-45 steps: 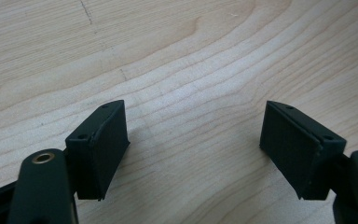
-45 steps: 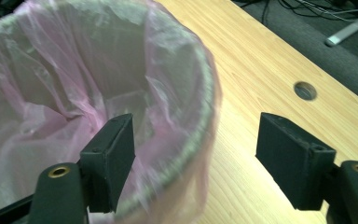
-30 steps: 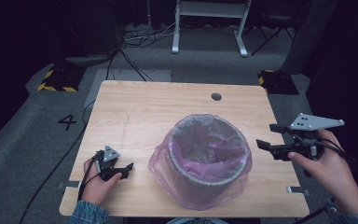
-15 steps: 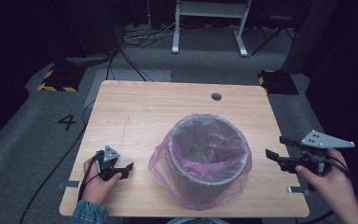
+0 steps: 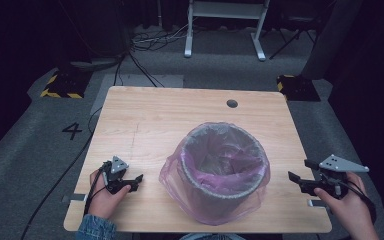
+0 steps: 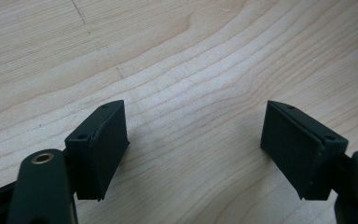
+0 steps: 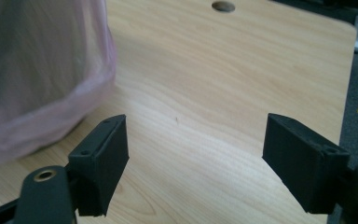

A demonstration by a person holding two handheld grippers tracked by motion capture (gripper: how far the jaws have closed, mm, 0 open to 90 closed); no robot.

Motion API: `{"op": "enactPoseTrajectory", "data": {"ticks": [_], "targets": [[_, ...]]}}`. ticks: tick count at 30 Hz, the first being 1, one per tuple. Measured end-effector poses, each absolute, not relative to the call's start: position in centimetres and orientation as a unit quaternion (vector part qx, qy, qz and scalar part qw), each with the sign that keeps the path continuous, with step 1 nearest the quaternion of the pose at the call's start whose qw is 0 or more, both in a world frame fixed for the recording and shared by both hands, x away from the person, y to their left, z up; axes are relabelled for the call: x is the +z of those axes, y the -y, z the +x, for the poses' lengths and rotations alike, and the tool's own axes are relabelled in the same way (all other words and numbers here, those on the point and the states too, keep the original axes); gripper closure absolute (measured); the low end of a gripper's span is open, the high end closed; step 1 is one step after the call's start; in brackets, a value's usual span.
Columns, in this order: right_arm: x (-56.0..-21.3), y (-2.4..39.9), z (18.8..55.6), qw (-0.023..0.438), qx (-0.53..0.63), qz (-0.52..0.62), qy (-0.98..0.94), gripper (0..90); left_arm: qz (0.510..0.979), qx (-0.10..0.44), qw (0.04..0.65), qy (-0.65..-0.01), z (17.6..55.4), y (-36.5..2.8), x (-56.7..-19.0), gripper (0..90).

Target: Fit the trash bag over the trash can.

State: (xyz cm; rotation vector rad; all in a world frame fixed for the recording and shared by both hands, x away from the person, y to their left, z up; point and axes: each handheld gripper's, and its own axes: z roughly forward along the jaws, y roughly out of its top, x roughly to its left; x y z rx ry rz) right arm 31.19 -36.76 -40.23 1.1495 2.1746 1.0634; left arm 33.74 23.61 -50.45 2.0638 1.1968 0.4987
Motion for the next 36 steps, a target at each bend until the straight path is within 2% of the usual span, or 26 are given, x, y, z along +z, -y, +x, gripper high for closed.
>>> {"op": "enactPoseTrajectory", "data": {"ticks": [15, 24, 30, 36], "targets": [[-46.2, 37.5, 32.4, 0.188, 0.349, 0.434, -0.809, 22.7, 0.795, 0.192, 0.345, -0.461, 33.7, -23.6, -50.5, 22.8], [-48.7, 37.6, 33.0, 0.218, 0.326, 0.448, -0.803, 20.7, 0.794, 0.191, 0.346, -0.461, 33.7, -23.6, -50.5, 22.8], [-50.2, 37.3, 33.7, 0.203, 0.343, 0.462, -0.793, 17.8, 0.795, 0.191, 0.345, -0.461, 33.8, -23.6, -50.5, 22.5], [-50.4, 37.2, 35.1, 0.212, 0.342, 0.479, -0.780, 15.0, 0.793, 0.193, 0.344, -0.465, 33.8, -23.5, -50.5, 22.2]]}}
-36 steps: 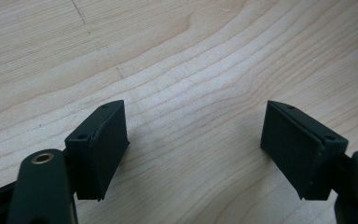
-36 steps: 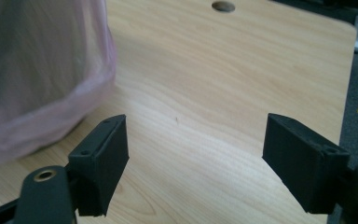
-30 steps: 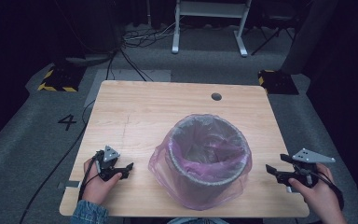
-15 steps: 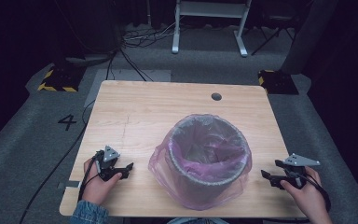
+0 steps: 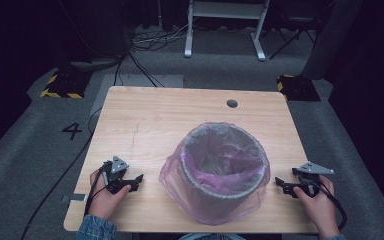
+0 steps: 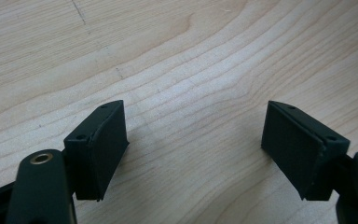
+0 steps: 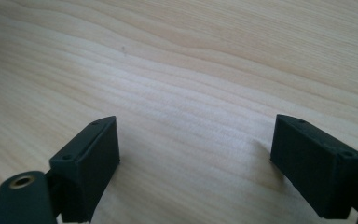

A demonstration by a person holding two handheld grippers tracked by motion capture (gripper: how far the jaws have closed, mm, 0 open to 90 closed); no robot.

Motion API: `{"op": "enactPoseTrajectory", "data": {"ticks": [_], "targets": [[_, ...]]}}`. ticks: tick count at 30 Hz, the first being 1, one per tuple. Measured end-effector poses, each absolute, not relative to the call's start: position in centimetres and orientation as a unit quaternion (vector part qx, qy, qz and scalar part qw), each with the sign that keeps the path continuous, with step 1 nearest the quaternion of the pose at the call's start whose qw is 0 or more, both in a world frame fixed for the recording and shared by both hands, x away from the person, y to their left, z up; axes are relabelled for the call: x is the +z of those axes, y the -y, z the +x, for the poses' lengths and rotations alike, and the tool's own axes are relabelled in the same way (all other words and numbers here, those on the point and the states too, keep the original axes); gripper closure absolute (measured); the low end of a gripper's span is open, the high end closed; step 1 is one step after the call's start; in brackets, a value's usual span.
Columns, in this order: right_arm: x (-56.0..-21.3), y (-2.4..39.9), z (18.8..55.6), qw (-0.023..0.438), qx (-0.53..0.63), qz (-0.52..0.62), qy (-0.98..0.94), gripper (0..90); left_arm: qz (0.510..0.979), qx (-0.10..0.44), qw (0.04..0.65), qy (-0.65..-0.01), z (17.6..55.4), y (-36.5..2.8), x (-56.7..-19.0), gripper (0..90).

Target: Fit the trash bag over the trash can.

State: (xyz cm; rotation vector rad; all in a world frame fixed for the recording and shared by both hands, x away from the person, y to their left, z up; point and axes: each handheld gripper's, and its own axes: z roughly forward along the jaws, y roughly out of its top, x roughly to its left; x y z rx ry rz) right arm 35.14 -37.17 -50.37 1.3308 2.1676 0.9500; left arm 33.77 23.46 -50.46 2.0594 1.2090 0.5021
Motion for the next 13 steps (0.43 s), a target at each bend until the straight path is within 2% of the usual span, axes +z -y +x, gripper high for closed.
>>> {"op": "enactPoseTrajectory", "data": {"ticks": [9, 13], "targets": [[-50.4, 37.1, 36.4, 0.206, 0.338, 0.472, -0.787, 8.4, 0.793, 0.192, 0.343, -0.465, 33.9, -23.5, -50.4, 21.3], [-50.4, 37.1, 36.4, 0.205, 0.338, 0.472, -0.788, 8.3, 0.794, 0.192, 0.343, -0.464, 34.0, -23.5, -50.4, 21.1]]}}
